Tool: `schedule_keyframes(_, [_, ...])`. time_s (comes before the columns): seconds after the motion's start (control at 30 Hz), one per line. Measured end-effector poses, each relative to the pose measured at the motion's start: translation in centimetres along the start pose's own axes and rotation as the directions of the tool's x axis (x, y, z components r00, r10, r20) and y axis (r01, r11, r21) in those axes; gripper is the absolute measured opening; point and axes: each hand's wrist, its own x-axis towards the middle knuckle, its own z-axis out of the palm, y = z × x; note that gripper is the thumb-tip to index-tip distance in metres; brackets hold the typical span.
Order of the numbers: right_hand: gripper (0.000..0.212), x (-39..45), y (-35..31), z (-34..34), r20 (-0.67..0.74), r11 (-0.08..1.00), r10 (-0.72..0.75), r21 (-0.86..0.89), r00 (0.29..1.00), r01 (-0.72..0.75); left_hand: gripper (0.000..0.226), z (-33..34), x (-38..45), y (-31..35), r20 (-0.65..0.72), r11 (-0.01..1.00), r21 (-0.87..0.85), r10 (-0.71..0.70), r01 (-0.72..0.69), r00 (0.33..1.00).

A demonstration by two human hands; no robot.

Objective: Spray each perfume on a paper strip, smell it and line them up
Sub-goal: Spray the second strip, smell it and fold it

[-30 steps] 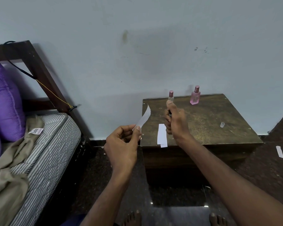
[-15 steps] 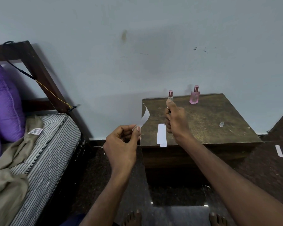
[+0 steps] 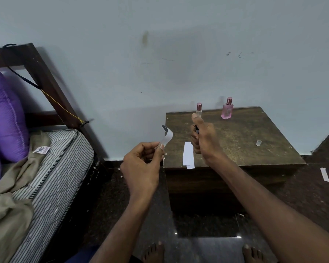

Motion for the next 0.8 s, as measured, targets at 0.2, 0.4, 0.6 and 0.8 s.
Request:
schedule_keyframes(0.2, [0.053,0.3,0.4,0.6,-0.018,0.981,-0.055,-0.188,0.998,0.051,0.008,0.0,-0.2,0.1,0.010,0.999,0.029,0.022,-0.023,1.000])
schedule_keyframes(0.4, [0.073,-0.1,0.2,0.0,-0.015,0.991,-0.034,-0.126,0.999,0.032,0.005,-0.3,0.2,-0.4,-0.027,1.000,0.003,-0.020,0.020,0.999])
schedule_keyframes(0.6, [0.026,0.0,0.0,-3.9,-0.045,0.993,0.014,-0.117,0.999,-0.019,0.013,-1.5,3.5,-2.0,-0.255,0.979,-0.059,-0.204,0.196,0.945])
schedule_keyframes(0.8, [0.007,-0.2,1.4,-9.2,-0.112,0.853,-0.008,-0.519,0.994,-0.052,0.035,3.2,1.2,1.0,0.312,0.950,-0.202,-0.168,0.238,0.935])
